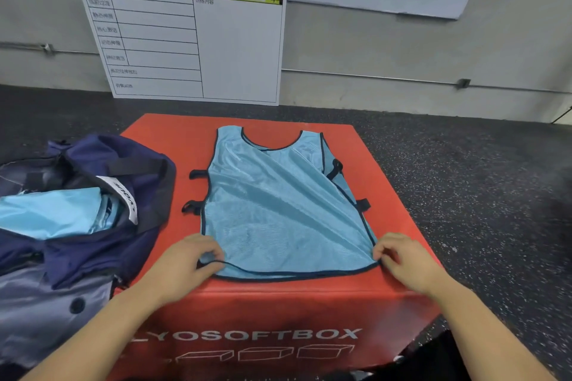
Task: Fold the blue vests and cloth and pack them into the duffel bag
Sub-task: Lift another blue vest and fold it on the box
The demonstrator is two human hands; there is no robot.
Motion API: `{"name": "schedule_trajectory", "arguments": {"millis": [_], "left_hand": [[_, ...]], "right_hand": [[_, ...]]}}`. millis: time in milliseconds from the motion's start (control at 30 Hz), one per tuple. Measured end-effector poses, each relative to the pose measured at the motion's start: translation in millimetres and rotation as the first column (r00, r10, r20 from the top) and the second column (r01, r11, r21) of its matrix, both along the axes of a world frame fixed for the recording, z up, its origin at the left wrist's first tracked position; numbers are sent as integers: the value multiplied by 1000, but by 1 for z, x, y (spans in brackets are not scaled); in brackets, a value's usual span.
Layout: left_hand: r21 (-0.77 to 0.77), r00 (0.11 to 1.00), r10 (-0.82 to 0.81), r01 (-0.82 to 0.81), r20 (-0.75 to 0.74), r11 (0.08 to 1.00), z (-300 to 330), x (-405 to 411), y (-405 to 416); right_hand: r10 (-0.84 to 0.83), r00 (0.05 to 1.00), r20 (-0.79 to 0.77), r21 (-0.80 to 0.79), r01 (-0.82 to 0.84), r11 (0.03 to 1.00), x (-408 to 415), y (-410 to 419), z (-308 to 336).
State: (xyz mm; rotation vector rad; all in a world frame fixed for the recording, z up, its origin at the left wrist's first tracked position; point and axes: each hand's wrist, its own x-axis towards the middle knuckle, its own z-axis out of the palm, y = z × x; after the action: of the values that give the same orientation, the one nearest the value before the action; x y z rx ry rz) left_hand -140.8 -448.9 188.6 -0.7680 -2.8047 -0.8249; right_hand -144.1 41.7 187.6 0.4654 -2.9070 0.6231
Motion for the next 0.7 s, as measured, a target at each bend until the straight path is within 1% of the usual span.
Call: {"name": "schedule_trajectory", "arguments": {"millis": [67,167,300,367,500,600,667,700], "left_hand": [[3,1000,-16,16,-10,1000,-2,1,-6],[23,1000,-19,19,-3,1000,-7,4,-16],[72,999,2,-6,52,997,-13,8,-28],[65,999,31,-32,28,997,-16,10,-28],[-31,988,38,-43,-149,999,-20,13,-17],[-170,968,11,-55,-249,984,-18,13,-10],[-238,960,1,-71,-281,969,-13,15,-7],[-249,957,3,-78,-290,965,-11,16,-6]], "right_hand": [[-7,1000,-9,40,8,999,-1,6,-1],[-13,1000,-8,43,13,999,1,7,2],[45,997,70,28,-47,999,5,7,0],[44,996,80,58,-49,997,3,8,-1],[6,1000,18,113,-8,994,0,-3,2],[6,1000,-2,151,-5,989,0,-11,4],[5,1000,6,116,-6,993,2,-15,4],[-9,1000,8,62,8,998,3,-15,6]]}}
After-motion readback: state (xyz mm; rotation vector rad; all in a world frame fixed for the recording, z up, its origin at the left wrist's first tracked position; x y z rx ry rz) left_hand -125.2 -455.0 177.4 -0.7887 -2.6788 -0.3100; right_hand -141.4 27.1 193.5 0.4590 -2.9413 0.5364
